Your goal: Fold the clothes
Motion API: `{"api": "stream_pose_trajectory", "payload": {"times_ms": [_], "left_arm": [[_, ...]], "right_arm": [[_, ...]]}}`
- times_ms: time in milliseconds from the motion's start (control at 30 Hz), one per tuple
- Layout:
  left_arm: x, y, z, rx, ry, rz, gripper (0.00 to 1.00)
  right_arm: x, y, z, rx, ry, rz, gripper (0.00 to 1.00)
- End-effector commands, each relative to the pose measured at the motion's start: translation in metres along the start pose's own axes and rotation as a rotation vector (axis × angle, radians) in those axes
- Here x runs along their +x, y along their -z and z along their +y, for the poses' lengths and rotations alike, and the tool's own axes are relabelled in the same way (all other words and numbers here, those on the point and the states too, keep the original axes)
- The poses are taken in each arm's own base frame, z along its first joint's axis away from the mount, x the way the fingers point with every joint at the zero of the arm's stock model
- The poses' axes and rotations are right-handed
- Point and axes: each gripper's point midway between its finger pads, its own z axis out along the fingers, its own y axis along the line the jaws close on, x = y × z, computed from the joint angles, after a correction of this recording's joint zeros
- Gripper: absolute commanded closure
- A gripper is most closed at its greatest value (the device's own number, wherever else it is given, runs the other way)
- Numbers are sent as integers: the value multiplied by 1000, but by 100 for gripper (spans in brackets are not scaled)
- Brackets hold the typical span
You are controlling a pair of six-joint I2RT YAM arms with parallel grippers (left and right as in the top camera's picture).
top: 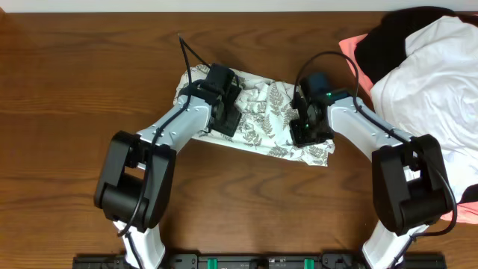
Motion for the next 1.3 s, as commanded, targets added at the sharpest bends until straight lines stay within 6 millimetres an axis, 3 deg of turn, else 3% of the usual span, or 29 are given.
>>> {"api": "stream_pose_trajectory", "payload": {"times_ms": [0,133,267,367,467,600,833,1033,1267], "left_arm": [[8,-5,0,3,11,27,36],[8,-5,0,3,11,27,36],[8,-5,0,3,11,27,36],[8,-5,0,3,11,27,36],[8,-5,0,3,11,27,36],[8,-5,0,3,11,27,36],[8,-5,0,3,11,27,36],[8,-5,0,3,11,27,36],[8,-5,0,3,11,27,36]], "right_arm": [[-7,5,-2,18,7,-13,73],[-18,34,4,16,10,-32,71],[-38,82,7,5,-19,-133,68],[-46,113,-10,0,-107,-221,57],[-40,124,-40,7,-192,-218,56],[-22,113,-63,-74,-265,-147,53],[0,64,-67,-172,-291,-40,44],[7,27,-67,-212,-310,12,44],[8,7,-70,-214,-319,44,43]]}}
